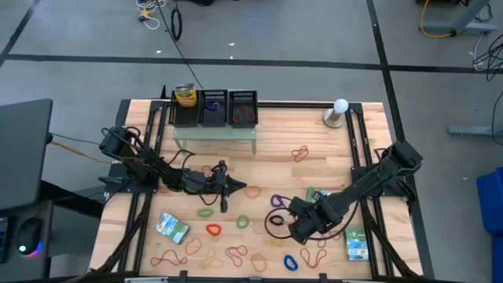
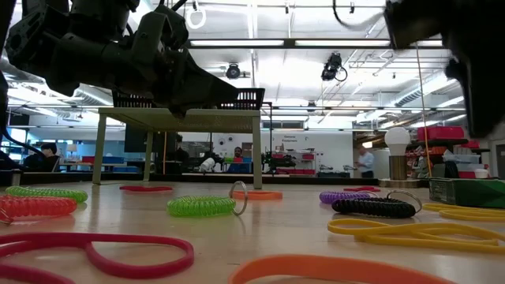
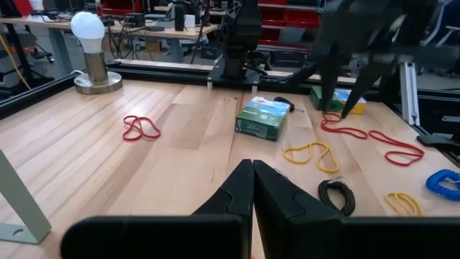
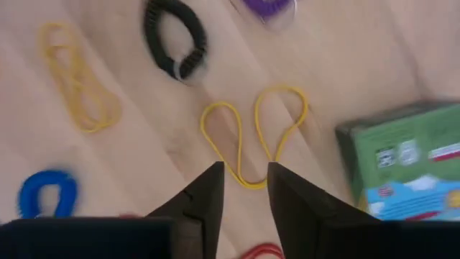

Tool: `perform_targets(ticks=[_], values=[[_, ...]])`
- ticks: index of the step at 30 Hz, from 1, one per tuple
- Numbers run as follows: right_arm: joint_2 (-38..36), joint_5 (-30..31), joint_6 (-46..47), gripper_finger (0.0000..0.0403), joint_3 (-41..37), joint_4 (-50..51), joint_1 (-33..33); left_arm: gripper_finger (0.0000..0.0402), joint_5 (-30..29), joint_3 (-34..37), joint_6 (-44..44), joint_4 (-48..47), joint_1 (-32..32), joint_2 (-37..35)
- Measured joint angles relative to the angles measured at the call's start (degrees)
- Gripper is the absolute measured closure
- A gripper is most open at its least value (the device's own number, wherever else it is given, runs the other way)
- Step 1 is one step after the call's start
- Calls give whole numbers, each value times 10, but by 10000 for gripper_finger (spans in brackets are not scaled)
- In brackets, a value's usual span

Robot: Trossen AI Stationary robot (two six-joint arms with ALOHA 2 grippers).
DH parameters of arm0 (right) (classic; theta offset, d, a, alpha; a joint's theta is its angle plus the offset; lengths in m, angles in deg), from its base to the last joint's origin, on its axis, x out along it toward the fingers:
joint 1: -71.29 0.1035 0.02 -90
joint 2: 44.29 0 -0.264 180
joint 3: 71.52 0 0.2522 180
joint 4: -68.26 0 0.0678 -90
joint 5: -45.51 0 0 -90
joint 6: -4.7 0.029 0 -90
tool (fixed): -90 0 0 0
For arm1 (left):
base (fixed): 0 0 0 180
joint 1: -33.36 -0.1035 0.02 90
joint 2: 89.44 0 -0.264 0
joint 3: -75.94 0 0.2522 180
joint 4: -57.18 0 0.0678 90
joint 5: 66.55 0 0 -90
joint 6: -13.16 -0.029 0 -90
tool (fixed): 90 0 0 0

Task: Pick & Place Office Desk Supplies
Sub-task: Put the yellow rubber band into the right black bin on the shelf

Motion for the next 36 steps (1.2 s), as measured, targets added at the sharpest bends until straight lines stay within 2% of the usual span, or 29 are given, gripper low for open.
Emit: perform_targets(ticks=[7,10,17,22,27,30,36], values=[[0,-8,75,280,-98,-67,2,392,0,0,4,0,4,0],[0,-4,79,280,-119,-72,2,392,0,0,4,0,4,0],[-3,-4,64,280,-164,-174,0,392,0,0,4,0,3,0],[-3,-3,53,297,-168,-175,0,392,0,0,4,1,3,0],[-2,1,43,355,-169,-171,0,392,2,0,10,2,3,0],[-2,1,38,391,-164,-167,3,392,23,0,16,1,3,0],[0,28,21,393,-95,-115,9,392,16,2,20,4,3,-6]])
